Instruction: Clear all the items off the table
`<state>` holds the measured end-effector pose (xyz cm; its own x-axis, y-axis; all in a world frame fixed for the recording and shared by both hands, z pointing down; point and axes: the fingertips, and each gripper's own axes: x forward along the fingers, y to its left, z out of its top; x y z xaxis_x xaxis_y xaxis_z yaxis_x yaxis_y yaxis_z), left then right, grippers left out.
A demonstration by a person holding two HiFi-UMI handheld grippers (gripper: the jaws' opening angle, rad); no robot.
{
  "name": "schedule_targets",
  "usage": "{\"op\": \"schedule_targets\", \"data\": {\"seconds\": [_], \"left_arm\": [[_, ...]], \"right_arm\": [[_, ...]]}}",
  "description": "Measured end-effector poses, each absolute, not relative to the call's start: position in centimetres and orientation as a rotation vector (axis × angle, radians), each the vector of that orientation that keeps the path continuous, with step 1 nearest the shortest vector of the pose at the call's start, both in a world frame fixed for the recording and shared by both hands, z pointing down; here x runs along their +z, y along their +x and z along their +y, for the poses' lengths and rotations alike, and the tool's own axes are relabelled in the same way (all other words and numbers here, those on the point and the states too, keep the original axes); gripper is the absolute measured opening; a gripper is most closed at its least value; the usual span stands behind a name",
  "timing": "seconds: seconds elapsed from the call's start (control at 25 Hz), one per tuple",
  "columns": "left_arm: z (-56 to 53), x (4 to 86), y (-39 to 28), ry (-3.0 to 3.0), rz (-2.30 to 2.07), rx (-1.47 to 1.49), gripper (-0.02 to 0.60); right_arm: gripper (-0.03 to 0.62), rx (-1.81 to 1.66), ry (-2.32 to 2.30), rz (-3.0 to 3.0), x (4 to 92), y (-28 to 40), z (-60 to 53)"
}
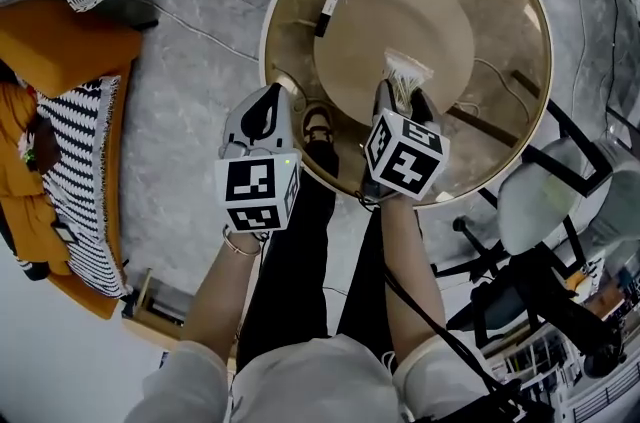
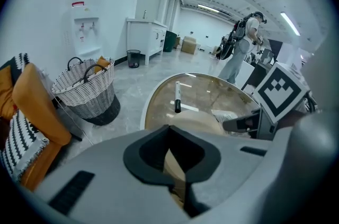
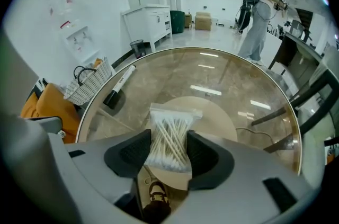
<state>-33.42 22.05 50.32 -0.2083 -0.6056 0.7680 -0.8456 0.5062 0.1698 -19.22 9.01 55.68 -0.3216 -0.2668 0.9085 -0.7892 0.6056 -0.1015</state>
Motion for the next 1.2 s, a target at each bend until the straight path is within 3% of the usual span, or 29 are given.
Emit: {"op": "schedule_targets", "data": {"seconds": [0.44,1.2], "left_arm": [[19.3,49.6,-30.5,1.257,-1.908,0.4,0.008],[6.7,48.7,-8.6,1.626,-1.649,0.54,0.008]], "right_arm": [[0.192,0.744,0.899,-1.93,53.1,-15.4,7.2],[0.19,0.942,1.291,-1.837,48.9,9.2,0.1]]}}
